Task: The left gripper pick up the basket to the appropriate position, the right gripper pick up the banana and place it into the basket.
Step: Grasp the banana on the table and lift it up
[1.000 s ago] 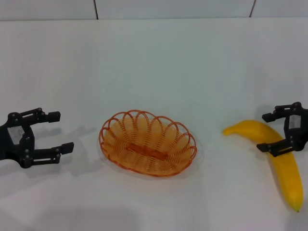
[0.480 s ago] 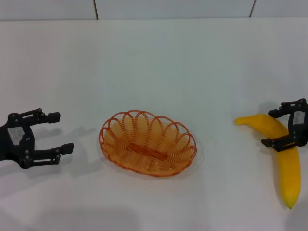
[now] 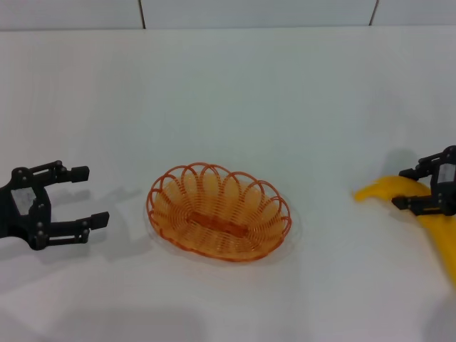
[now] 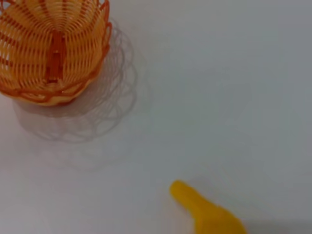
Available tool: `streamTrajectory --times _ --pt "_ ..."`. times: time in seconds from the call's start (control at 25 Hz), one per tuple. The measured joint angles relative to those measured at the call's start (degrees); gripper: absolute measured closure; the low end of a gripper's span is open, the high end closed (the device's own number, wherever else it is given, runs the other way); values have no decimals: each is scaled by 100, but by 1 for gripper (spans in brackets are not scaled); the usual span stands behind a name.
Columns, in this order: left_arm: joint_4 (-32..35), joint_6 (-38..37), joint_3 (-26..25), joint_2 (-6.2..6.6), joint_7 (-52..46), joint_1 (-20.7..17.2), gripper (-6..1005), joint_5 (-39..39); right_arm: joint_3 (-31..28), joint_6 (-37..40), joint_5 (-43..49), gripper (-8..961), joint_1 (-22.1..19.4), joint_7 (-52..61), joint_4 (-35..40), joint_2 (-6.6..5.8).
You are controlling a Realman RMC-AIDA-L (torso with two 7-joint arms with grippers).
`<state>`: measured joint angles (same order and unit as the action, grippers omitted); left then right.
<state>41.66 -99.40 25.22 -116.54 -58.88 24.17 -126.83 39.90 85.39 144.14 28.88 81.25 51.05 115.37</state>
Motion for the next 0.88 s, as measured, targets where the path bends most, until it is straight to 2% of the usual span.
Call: streamTrajectory --times 0.12,0.36,0.64,0.88 --pt "0 0 0 0 0 0 140 -7 0 13 0 363 5 64 42 -2" --pt "0 -1 0 0 0 0 140 -14 0 14 1 467 -14 160 182 20" --pt "0 -1 0 0 0 -4 140 -17 0 191 -44 467 3 314 365 26" --pt "0 -1 0 0 18 -9 140 -16 15 1240 -287 467 295 799 1061 49"
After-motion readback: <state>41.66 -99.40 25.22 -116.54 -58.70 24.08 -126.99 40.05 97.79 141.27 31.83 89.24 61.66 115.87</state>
